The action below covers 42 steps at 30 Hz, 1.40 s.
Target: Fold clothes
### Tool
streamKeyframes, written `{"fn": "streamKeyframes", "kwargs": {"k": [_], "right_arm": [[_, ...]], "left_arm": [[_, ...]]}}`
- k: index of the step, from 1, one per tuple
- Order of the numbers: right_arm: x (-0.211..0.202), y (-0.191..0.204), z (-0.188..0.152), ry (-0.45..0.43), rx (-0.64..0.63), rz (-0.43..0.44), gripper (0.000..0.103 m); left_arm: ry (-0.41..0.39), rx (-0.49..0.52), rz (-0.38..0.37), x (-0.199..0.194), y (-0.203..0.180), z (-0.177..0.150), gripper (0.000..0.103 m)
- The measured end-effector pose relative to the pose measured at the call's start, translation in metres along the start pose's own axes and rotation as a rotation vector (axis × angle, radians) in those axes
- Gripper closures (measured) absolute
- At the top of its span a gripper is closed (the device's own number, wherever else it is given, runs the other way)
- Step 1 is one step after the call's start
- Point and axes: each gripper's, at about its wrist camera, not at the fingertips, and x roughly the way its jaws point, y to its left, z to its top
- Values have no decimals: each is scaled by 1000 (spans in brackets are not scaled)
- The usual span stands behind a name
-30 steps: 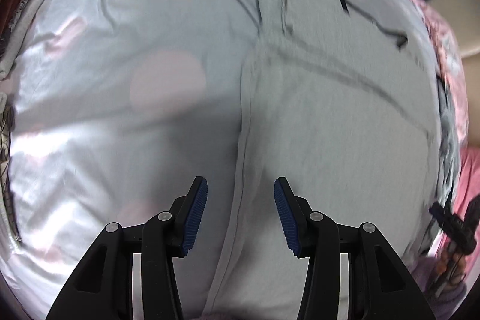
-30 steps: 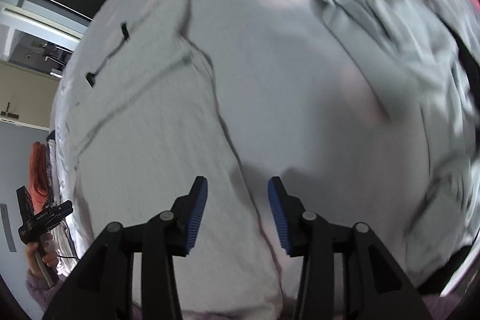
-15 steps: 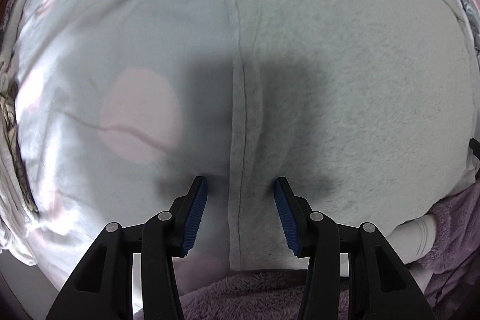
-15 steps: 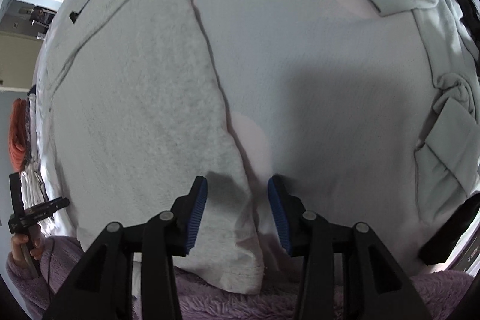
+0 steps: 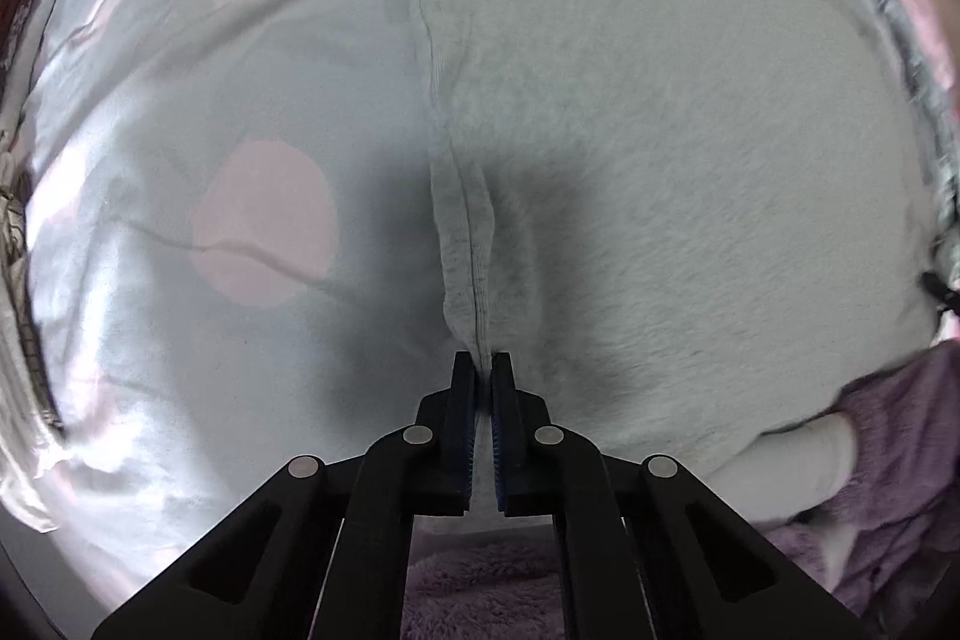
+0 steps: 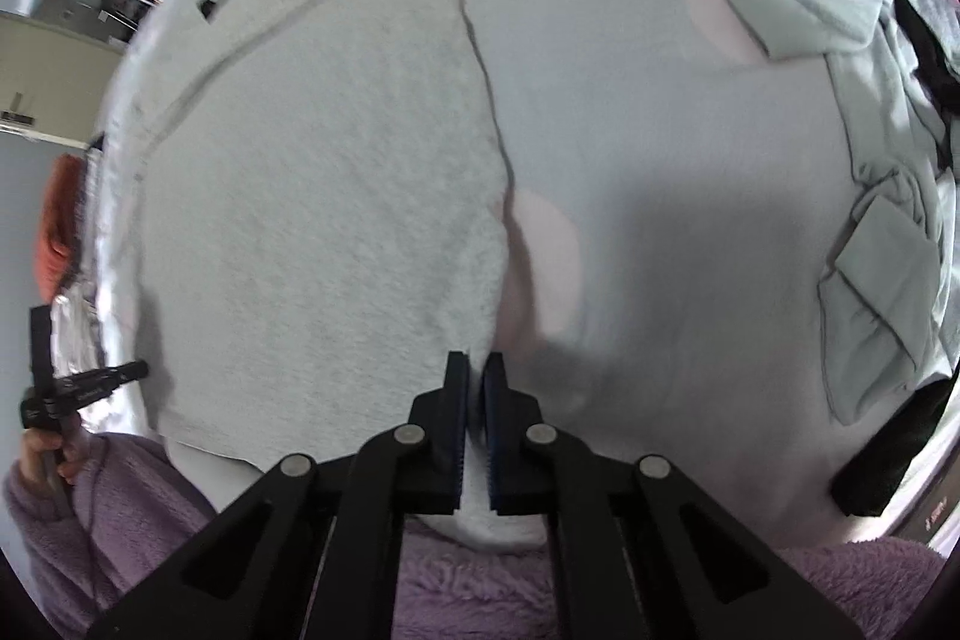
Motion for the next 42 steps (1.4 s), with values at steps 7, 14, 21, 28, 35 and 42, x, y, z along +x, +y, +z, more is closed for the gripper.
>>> {"fn": "streamKeyframes", "kwargs": {"k": [7, 14, 21, 28, 35, 42], "right_arm": [[-51, -2, 15, -165, -12, 77, 101], [-63, -18, 66, -206, 15, 79, 100], [7, -20, 51, 122, -9, -12, 64], [43, -16, 27, 296, -70, -62, 88], [-7, -15, 36, 142, -68, 80, 100], [-59, -1, 103, -100, -106, 66, 100]], "left_arm": [[-187, -34, -156, -52, 19, 8, 99], [-216, -35, -169, -54, 34, 43, 99], [-166, 4, -149, -44, 28, 49, 99], [-174, 20, -121, -39, 23, 45, 99], [-208, 14, -104, -46, 26, 39, 99], [-260, -11, -62, -50, 21, 70, 99]]}}
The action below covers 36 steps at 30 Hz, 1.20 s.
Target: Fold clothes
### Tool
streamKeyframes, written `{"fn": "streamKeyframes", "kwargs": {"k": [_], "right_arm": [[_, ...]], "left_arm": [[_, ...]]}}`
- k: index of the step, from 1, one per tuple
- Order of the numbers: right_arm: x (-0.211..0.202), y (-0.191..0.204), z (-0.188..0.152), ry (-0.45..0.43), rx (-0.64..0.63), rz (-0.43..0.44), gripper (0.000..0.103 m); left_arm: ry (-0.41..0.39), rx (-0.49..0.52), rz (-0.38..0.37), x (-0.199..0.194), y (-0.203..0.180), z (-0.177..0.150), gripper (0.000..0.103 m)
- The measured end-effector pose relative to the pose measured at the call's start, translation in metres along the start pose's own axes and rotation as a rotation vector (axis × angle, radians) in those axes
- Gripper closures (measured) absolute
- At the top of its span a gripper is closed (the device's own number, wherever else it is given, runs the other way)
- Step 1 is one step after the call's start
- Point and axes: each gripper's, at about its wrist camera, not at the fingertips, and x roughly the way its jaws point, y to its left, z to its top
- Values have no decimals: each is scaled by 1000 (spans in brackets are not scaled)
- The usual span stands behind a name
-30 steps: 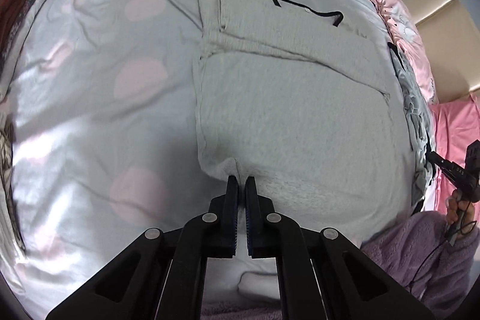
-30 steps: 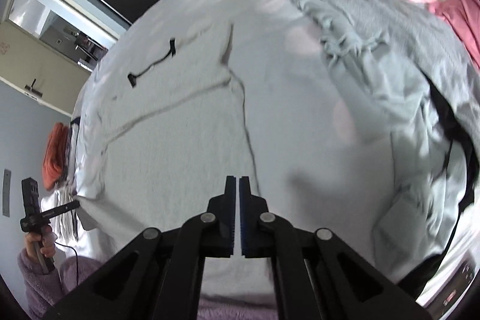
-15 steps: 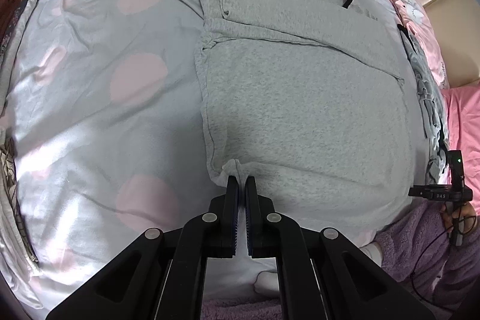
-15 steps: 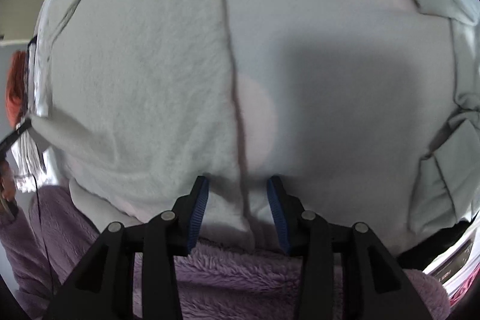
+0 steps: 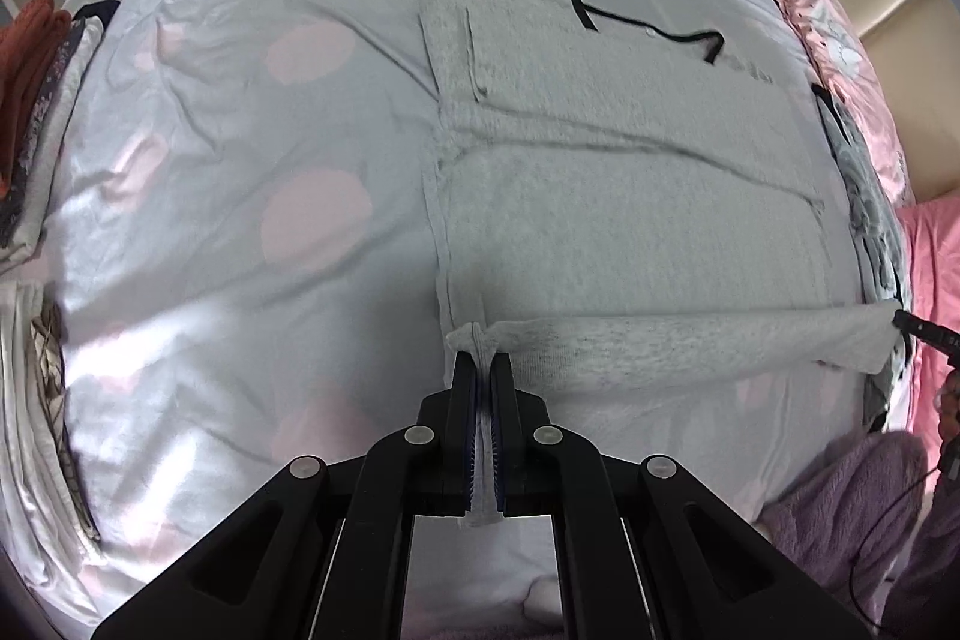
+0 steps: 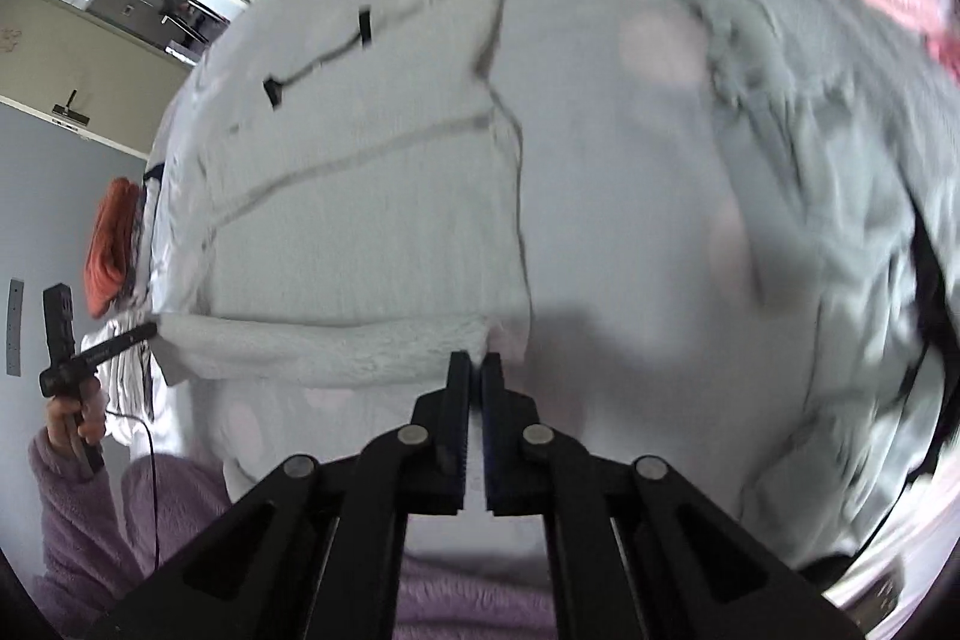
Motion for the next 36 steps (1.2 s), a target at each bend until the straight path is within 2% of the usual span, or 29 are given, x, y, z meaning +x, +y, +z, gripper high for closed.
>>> {"fn": "streamKeyframes", "kwargs": {"k": [6, 11, 12, 15, 18, 23, 29, 30, 34, 36], "right_arm": [[35, 4, 53, -58, -37, -57, 100], [66, -10, 64, -51, -36, -82, 97], [73, -10, 65, -53, -35, -91, 96], [75, -11, 69, -80, -40, -112, 93], [62, -12, 67, -97, -74, -151, 86], [52, 6, 53, -58, -204, -176, 85], [62, 46, 24, 48, -503, -281, 80], [64, 51, 19, 67, -556, -303, 79], [76, 65, -7, 139, -778, -439, 76], [82, 67, -19, 171, -876, -513, 76]], "left_arm": [[-38, 7, 62, 24, -5, 35, 99], [-55, 64, 146, 42, -10, 53, 96], [-59, 72, 161, 44, -9, 55, 94], [-66, 86, 162, 41, -1, 59, 80], [-102, 139, 189, 29, 1, 55, 77], [-115, 310, 233, 10, -19, 33, 72], [-105, 575, 343, 7, -52, -3, 70], [-100, 623, 363, 8, -57, -10, 70], [-77, 792, 438, 19, -70, -34, 54], [-65, 867, 472, 26, -74, -46, 52]]}}
